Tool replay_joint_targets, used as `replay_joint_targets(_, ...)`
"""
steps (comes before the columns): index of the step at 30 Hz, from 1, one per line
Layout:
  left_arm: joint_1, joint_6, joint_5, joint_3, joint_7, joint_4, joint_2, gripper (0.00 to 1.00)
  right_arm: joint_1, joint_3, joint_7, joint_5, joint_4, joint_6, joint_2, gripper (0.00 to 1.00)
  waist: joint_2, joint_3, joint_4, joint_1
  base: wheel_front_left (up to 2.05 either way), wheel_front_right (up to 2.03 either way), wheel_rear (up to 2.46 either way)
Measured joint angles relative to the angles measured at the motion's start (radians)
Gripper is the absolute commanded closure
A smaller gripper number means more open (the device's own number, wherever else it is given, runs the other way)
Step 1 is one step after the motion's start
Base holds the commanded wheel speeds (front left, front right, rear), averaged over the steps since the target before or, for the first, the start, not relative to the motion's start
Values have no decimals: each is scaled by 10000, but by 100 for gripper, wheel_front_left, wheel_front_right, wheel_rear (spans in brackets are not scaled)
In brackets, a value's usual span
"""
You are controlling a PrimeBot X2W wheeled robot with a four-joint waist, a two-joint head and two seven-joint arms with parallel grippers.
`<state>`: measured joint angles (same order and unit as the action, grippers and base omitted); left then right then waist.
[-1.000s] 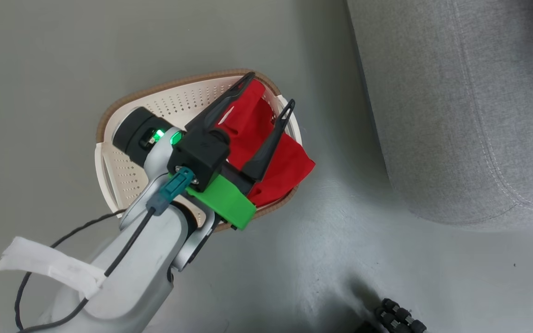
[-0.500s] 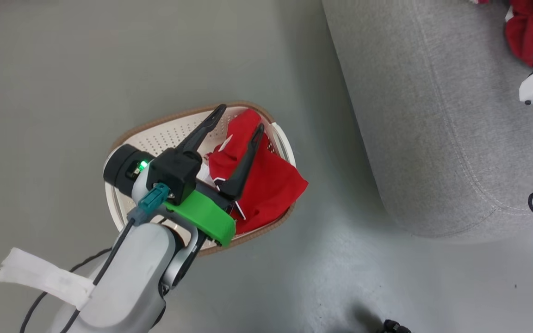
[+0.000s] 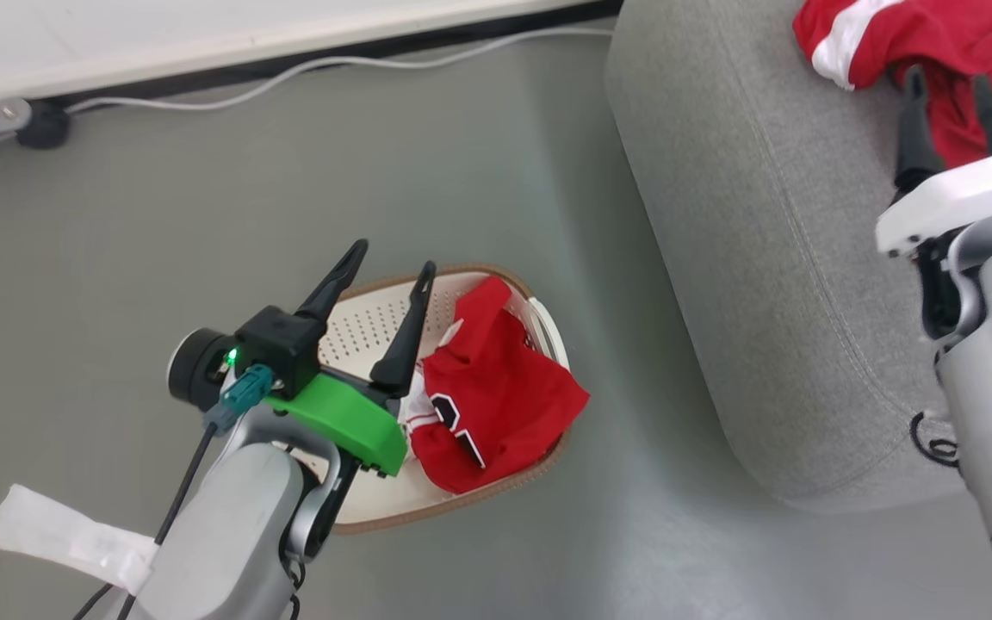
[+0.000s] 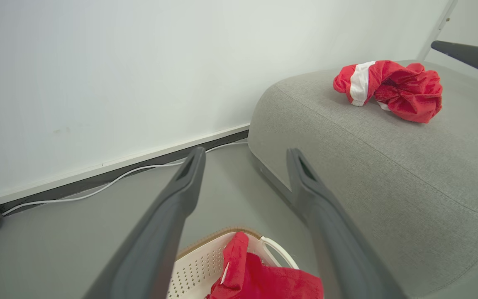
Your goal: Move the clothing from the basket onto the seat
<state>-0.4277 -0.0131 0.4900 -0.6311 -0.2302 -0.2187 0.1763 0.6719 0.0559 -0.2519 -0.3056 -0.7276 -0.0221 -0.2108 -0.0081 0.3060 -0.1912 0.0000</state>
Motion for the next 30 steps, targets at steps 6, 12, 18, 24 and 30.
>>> replay_joint_targets(6,425,-270,130,514,-100,-376,-6,0,-648,198,0,119,537,-40,487,0,0,-662,307,0,0,0,0)
replay_joint_targets(12,875,-504,435,1022,-184,-660,-8,0,-1511,481,0,307,930,-127,970,0,0,-1281,639,0,0,0,0)
replay_joint_targets(18,1276,-637,525,1423,-186,-803,-6,0,-2187,654,0,495,1327,-117,1206,0,0,-1743,923,-1,0,0,0)
replay_joint_targets(24,1845,-752,602,1960,-188,-911,50,0,-2887,899,0,652,1710,-98,1292,0,0,-2243,1189,0,0,0,0)
replay_joint_targets(30,2301,-836,545,2447,-188,-746,104,0,-3681,1005,0,709,2067,-4,1346,0,0,-2651,1396,-1,0,0,0)
